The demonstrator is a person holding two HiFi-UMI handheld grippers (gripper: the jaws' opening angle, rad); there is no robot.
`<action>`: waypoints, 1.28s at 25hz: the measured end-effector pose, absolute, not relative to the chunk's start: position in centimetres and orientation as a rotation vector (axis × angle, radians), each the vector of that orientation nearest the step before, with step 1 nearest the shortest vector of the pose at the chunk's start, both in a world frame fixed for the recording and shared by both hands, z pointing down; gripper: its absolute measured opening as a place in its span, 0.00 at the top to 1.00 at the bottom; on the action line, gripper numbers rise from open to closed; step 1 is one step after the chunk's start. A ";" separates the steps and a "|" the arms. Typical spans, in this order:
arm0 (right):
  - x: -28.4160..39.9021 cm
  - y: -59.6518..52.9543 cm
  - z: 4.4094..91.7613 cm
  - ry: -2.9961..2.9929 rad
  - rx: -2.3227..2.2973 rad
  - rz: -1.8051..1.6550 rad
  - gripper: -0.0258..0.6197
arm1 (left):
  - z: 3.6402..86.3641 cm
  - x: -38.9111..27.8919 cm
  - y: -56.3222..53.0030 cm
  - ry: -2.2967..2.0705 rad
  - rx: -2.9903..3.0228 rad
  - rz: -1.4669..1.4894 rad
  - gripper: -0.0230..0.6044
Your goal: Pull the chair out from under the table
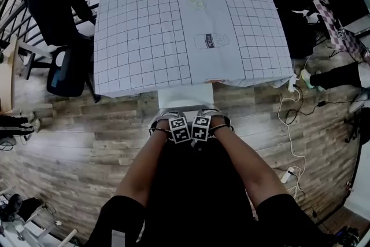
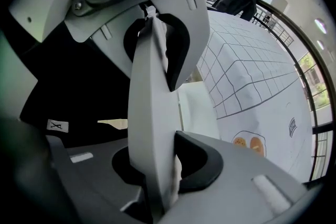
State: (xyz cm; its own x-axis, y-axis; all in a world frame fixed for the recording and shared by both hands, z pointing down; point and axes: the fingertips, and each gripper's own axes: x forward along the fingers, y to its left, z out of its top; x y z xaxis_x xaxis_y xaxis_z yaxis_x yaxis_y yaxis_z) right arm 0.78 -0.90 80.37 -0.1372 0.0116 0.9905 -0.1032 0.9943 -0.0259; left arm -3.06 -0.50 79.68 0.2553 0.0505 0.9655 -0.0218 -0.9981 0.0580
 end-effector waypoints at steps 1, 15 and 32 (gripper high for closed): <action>0.8 -0.5 80.3 -1.709 0.066 0.099 0.83 | 79.6 -3.1 -0.1 0.023 2.435 1.879 0.81; 0.9 5.6 79.6 -1.724 0.043 0.151 0.82 | 78.7 -3.0 5.8 0.042 2.404 1.856 0.81; 1.7 14.3 80.5 -1.711 0.018 0.181 0.82 | 79.5 -2.2 14.5 0.043 2.389 1.817 0.81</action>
